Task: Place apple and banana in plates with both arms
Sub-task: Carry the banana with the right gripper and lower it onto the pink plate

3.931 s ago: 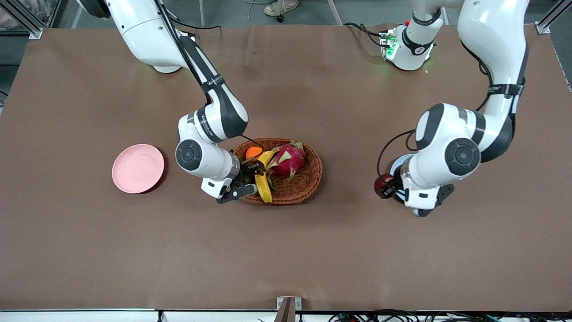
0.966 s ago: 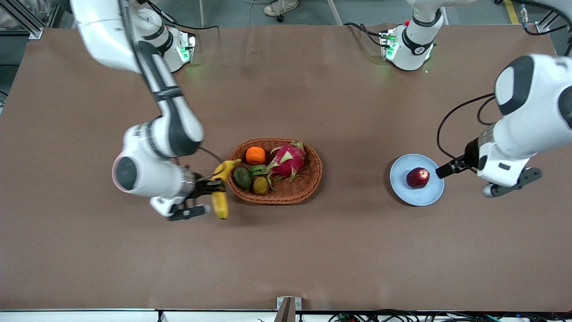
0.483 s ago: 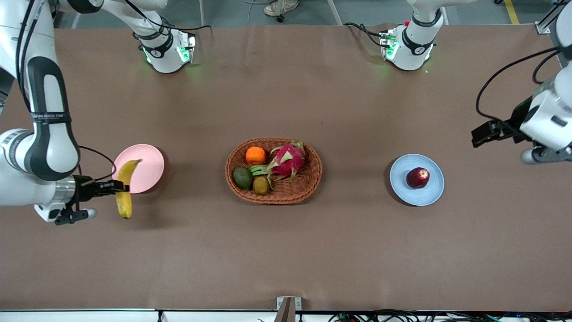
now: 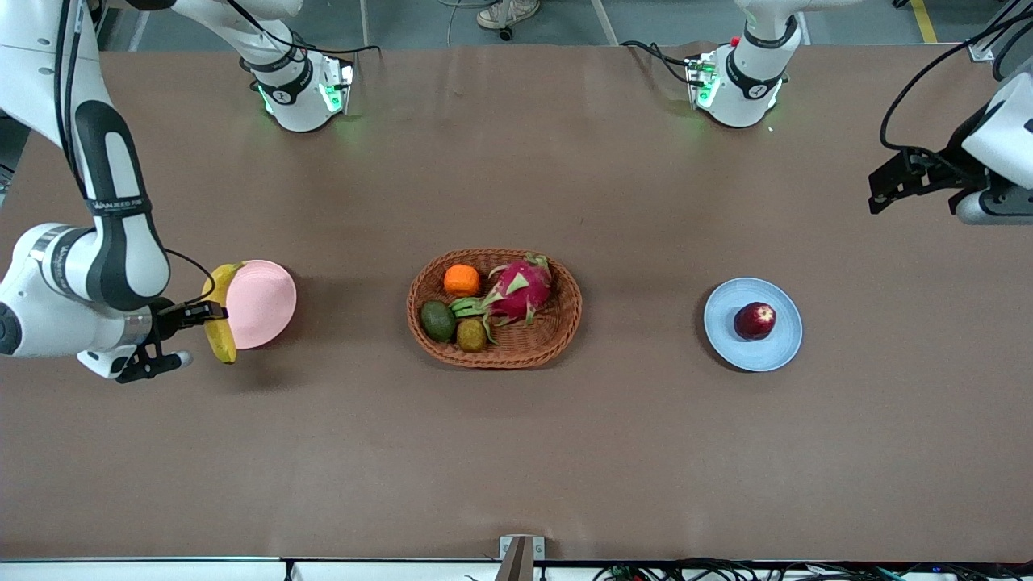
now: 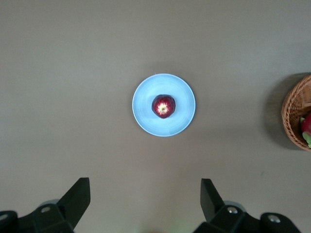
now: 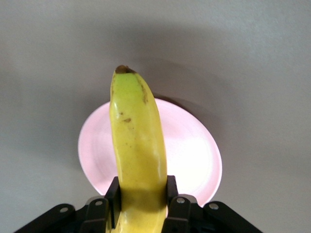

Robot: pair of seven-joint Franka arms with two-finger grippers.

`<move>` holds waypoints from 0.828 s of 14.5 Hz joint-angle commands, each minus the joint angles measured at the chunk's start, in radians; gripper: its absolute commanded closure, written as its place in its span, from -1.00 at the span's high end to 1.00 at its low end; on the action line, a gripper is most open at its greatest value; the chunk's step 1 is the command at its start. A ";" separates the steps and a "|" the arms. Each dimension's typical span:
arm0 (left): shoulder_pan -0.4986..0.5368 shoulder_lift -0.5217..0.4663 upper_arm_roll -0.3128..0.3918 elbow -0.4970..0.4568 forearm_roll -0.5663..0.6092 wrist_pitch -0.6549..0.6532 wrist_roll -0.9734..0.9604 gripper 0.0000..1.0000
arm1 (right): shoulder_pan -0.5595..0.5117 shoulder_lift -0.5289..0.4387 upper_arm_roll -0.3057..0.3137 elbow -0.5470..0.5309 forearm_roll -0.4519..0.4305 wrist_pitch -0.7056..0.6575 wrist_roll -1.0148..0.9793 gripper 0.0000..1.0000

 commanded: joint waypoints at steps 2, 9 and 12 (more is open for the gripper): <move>-0.045 -0.109 0.039 -0.132 -0.020 0.007 -0.004 1.00 | -0.005 -0.149 0.003 -0.250 -0.037 0.161 0.013 -0.72; -0.032 -0.140 0.021 -0.153 -0.020 0.018 -0.004 1.00 | 0.004 -0.155 0.004 -0.309 -0.037 0.243 0.013 -0.66; -0.030 -0.128 0.021 -0.144 -0.020 0.018 -0.004 1.00 | 0.009 -0.106 0.004 -0.309 -0.037 0.297 0.014 -0.49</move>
